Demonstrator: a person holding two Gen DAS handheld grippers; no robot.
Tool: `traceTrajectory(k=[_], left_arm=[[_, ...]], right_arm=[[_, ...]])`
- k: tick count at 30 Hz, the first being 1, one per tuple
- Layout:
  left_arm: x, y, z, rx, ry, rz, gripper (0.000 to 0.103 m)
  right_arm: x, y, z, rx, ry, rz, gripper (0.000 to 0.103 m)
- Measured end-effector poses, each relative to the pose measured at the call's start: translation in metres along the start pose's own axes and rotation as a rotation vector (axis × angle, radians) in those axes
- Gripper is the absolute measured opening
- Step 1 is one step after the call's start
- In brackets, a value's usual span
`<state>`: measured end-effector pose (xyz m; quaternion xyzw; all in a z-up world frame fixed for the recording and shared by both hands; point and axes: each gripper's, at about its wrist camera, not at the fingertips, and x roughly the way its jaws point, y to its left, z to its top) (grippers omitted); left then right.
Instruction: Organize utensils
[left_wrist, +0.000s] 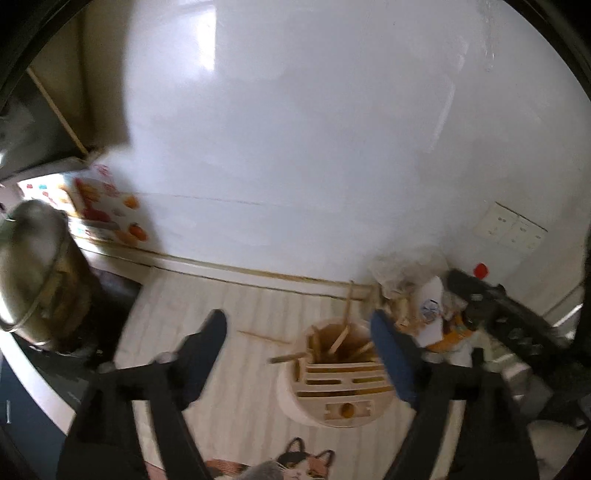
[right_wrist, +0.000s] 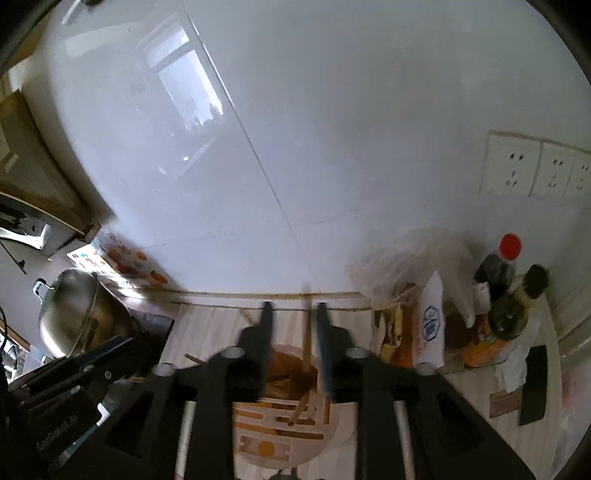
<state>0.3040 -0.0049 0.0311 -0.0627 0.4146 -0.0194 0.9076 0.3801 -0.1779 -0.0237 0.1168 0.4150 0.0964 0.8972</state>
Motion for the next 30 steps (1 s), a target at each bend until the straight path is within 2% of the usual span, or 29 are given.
traceTrajectory(k=[6, 7, 8, 11, 15, 20, 23, 27, 30], left_arm=[[-0.015, 0.007, -0.026, 0.003, -0.032, 0.093, 0.086], [-0.015, 0.008, -0.03, 0.004, -0.038, 0.101, 0.097], [-0.016, 0.008, -0.036, 0.007, -0.047, 0.11, 0.103], [-0.016, 0.004, -0.055, 0.034, -0.061, 0.158, 0.103], [-0.002, 0.007, -0.076, 0.033, -0.027, 0.191, 0.103], [0.004, 0.01, -0.097, 0.017, -0.01, 0.225, 0.103], [-0.002, 0.01, -0.102, 0.016, -0.012, 0.226, 0.103], [-0.028, 0.01, -0.109, 0.023, -0.048, 0.211, 0.103], [-0.057, 0.009, -0.117, 0.042, -0.083, 0.184, 0.103]], right_arm=[[-0.039, -0.004, -0.005, -0.016, -0.051, -0.033, 0.062], [-0.046, -0.004, -0.01, -0.027, -0.057, -0.046, 0.064], [-0.052, -0.004, -0.015, -0.037, -0.066, -0.063, 0.068], [-0.066, -0.003, -0.033, -0.073, -0.084, -0.119, 0.08], [-0.073, -0.004, -0.065, -0.104, -0.08, -0.184, 0.098], [-0.058, -0.009, -0.099, -0.136, -0.014, -0.249, 0.103], [-0.057, -0.01, -0.11, -0.154, -0.023, -0.277, 0.103], [-0.066, -0.006, -0.119, -0.153, -0.036, -0.295, 0.103], [-0.087, 0.001, -0.127, -0.149, -0.071, -0.306, 0.103]])
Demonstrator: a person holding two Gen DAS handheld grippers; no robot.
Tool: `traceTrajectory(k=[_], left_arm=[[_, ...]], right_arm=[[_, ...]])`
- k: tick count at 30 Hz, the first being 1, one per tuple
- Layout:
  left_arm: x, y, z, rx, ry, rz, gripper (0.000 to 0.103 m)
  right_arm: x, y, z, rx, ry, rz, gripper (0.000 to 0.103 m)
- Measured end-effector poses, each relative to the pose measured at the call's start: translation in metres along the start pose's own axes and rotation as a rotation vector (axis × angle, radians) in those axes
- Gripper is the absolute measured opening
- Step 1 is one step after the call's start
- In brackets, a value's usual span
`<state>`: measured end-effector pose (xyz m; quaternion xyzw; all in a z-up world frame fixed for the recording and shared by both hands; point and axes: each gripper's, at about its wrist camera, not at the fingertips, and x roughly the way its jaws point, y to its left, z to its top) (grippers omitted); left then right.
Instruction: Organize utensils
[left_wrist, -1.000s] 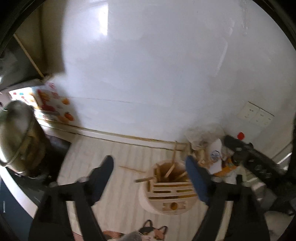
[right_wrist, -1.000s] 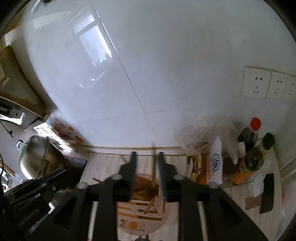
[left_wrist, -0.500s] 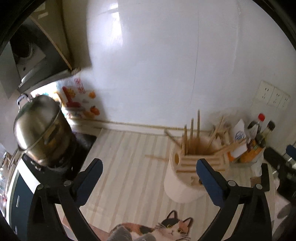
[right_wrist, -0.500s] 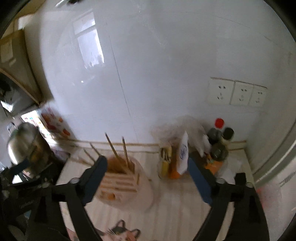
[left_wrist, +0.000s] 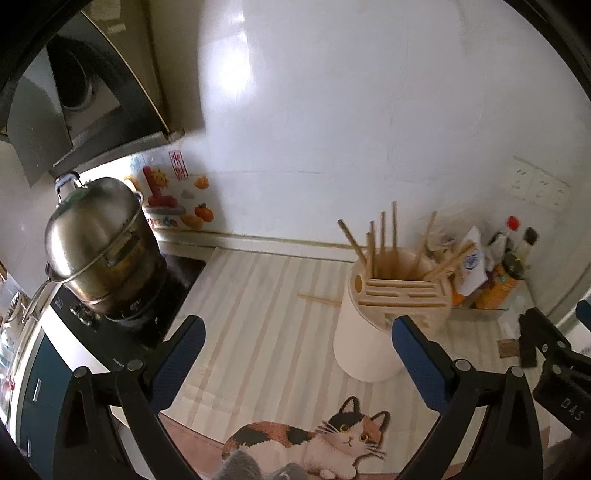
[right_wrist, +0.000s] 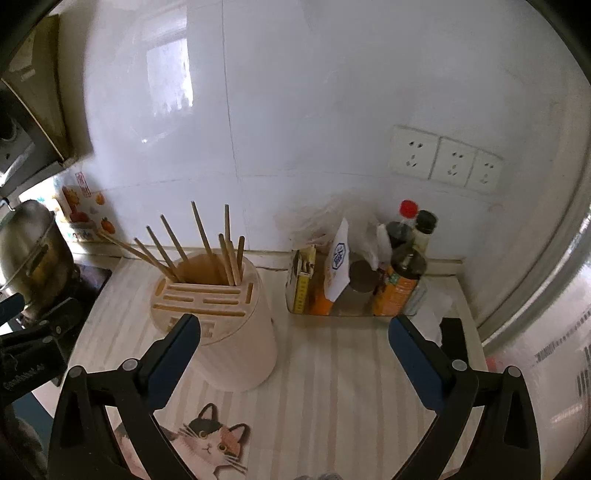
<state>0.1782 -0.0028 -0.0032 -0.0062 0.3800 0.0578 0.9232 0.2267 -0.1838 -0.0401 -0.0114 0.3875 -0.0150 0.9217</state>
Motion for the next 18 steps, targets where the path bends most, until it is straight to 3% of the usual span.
traceTrajectory(k=[10, 18], left_arm=[[-0.106, 0.038, -0.032, 0.039, -0.115, -0.084, 0.103], [-0.159, 0.06, -0.059, 0.07, -0.149, -0.134, 0.103]], right_arm=[[-0.118, 0.015, -0.035, 0.054, -0.121, -0.071, 0.103], [-0.211, 0.039, -0.07, 0.072, -0.199, -0.122, 0.103]])
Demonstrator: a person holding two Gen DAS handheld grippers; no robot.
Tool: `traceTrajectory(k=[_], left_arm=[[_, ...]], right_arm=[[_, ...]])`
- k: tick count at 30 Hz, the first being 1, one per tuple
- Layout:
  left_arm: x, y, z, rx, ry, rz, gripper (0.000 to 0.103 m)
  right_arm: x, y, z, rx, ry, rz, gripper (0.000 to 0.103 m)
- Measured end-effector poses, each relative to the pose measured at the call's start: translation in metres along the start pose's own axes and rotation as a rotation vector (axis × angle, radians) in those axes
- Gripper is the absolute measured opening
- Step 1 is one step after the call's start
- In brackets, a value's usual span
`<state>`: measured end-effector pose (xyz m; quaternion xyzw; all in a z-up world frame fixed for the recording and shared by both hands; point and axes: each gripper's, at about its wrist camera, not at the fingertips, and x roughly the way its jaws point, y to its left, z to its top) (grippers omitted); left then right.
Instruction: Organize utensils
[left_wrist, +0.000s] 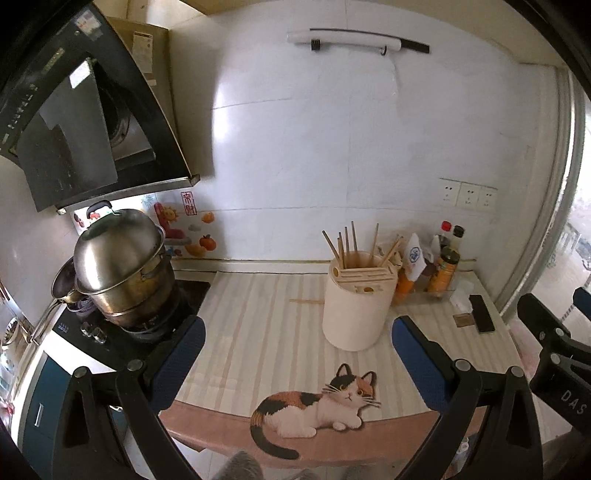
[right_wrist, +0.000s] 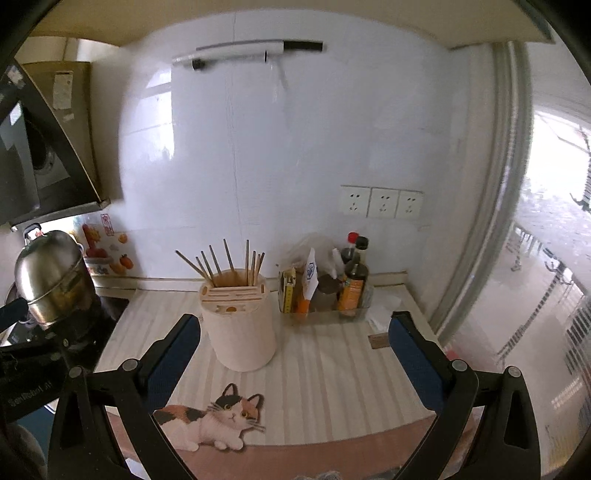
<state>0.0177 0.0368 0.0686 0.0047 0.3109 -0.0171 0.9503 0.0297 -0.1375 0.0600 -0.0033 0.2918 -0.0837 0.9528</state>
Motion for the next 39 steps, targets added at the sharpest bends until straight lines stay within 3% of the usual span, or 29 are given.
traceTrajectory(k=[5, 14, 23, 39], left_arm=[[-0.022, 0.0, -0.007, 0.006, -0.018, -0.005, 0.103], [-0.034, -0.003, -0.016, -0.014, 0.008, 0.008, 0.103], [-0.027, -0.015, -0.017, -0.005, 0.068, 0.017, 0.103], [-0.022, -0.014, -0.013, -0.043, 0.065, 0.057, 0.103]], right_arm=[[-0.039, 0.001, -0.009, 0.012, -0.019, -0.008, 0.103], [-0.066, -0.004, -0.015, 0.029, -0.037, -0.002, 0.103], [-0.059, -0.015, -0.012, 0.033, 0.027, 0.003, 0.103], [-0.045, -0.017, -0.005, 0.007, 0.042, 0.015, 0.103]])
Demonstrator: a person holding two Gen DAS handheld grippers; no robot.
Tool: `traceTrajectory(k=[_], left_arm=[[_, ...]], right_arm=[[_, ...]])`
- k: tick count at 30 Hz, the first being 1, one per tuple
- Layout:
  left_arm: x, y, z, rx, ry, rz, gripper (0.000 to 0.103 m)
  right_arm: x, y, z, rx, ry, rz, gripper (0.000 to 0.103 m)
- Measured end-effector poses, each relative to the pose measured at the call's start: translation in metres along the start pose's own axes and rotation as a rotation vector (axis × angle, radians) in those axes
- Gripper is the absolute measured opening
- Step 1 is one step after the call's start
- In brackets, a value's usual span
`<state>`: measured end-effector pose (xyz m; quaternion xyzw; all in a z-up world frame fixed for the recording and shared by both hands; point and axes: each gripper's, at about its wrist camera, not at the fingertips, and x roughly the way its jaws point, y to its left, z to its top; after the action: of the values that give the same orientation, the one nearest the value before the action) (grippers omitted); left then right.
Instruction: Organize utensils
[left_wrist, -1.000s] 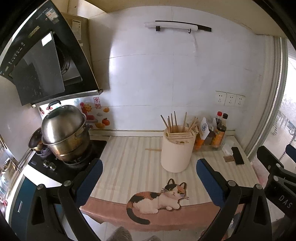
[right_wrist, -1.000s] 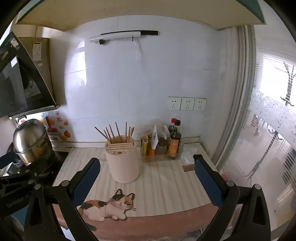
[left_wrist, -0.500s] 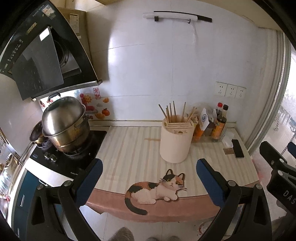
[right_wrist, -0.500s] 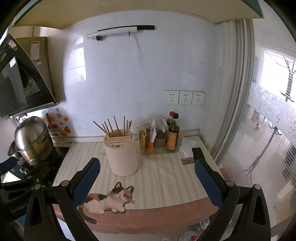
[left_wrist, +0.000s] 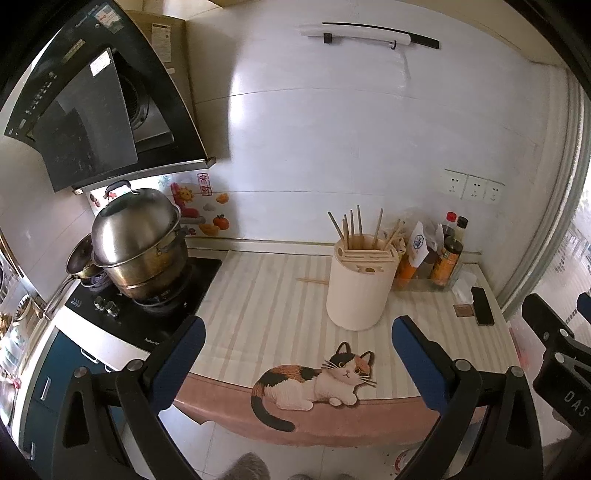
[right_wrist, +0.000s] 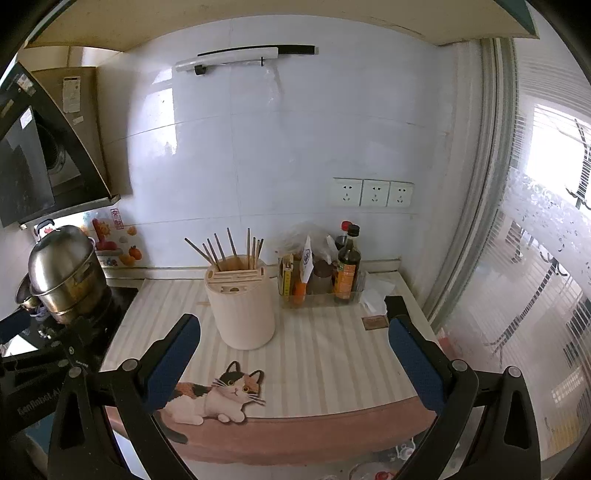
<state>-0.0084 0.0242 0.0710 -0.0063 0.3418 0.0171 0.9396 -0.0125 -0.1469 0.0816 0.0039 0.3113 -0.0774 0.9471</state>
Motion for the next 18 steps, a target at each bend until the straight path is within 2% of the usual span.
traceTrajectory(k=[18], left_arm=[[0.005, 0.002, 0.002, 0.004, 0.004, 0.02, 0.103]], right_arm=[[0.013, 0.004, 0.004, -0.025, 0.017, 0.029, 0.103]])
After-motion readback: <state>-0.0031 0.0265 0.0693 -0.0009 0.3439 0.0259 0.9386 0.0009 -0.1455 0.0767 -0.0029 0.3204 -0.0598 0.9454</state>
